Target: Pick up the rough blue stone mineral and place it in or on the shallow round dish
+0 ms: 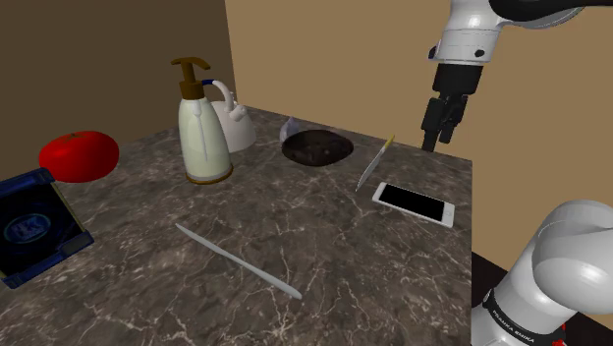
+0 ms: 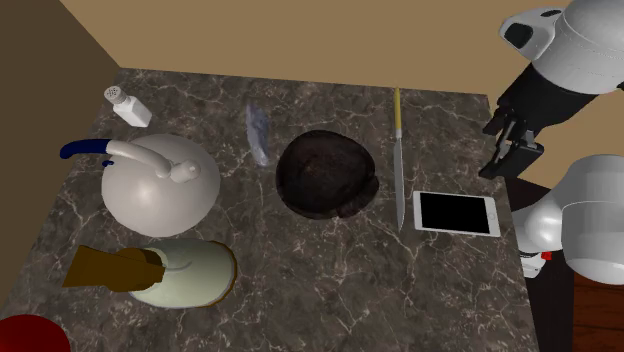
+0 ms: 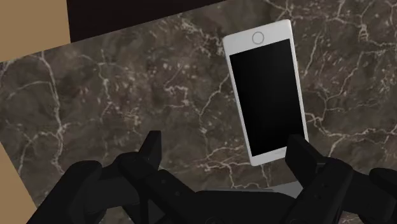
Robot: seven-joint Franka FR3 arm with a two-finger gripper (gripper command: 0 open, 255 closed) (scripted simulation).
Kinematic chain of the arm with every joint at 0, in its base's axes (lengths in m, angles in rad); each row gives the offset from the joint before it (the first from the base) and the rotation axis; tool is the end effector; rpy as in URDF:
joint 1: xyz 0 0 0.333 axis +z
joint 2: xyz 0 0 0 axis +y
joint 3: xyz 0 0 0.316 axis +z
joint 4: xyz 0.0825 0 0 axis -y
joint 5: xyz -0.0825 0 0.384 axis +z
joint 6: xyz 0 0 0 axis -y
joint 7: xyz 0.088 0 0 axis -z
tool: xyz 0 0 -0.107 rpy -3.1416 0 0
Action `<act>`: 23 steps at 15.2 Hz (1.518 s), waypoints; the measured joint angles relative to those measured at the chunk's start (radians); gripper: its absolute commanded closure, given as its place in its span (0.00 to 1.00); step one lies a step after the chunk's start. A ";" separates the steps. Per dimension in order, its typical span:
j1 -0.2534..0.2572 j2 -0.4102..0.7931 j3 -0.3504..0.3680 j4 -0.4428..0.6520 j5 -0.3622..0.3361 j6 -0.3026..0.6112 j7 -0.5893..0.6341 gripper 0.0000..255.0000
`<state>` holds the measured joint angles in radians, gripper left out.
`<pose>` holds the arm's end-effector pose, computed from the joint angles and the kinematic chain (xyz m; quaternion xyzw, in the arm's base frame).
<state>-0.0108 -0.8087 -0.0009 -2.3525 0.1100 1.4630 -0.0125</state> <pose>0.2892 0.0092 0.5906 -0.9977 -0.0043 0.0397 0.0556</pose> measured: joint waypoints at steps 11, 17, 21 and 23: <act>-0.022 0.279 0.099 0.133 0.119 0.200 0.238 0.00; -0.038 0.477 0.145 0.264 0.158 0.312 0.387 0.00; -0.049 0.613 0.160 0.374 0.165 0.367 0.479 0.00; -0.049 0.678 0.169 0.437 0.166 0.387 0.533 0.00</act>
<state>-0.0601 -0.1311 0.1683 -1.9156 0.2760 1.8500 0.5202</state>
